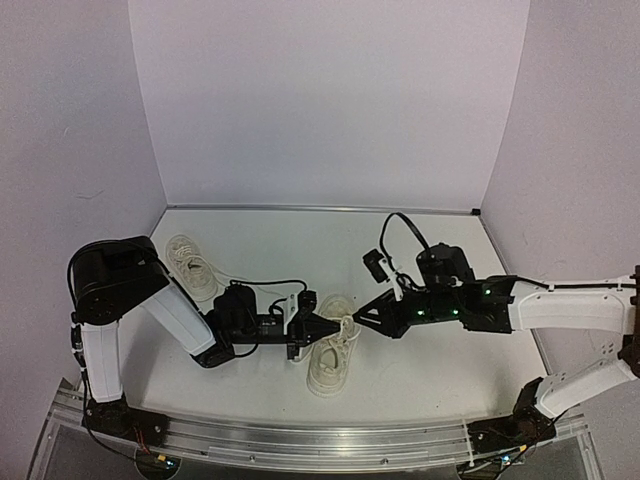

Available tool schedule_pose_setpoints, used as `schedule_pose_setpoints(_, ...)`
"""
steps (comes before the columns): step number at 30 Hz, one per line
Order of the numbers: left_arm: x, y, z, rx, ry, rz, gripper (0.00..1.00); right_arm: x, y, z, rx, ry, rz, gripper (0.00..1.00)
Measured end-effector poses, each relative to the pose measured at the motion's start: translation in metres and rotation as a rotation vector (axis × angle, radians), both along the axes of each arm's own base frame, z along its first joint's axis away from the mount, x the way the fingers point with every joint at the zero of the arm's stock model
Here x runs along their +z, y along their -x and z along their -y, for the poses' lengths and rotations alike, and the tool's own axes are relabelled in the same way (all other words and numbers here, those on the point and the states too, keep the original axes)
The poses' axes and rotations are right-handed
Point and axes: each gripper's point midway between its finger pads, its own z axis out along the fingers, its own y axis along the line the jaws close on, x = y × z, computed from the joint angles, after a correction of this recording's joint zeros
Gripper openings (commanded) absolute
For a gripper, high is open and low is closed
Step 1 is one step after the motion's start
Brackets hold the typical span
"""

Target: Tie the shoes

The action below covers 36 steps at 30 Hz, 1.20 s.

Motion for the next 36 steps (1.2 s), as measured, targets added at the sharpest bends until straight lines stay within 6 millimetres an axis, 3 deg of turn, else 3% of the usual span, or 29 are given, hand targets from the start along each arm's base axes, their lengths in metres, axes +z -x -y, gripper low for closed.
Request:
schedule_pose_setpoints(6, 0.000, 0.001, 0.000, -0.007, 0.000, 0.000, 0.00, -0.023, 0.006, -0.006, 0.038, 0.026, -0.071, 0.17)
schedule_pose_setpoints(13, 0.000, 0.003, 0.000, -0.016, 0.000, 0.000, 0.00, -0.031, 0.008, -0.010, 0.054, 0.032, -0.094, 0.14)
schedule_pose_setpoints(36, -0.006, 0.008, 0.001, -0.045, -0.024, 0.005, 0.00, -0.034, 0.014, -0.013, 0.098, 0.026, -0.101, 0.17)
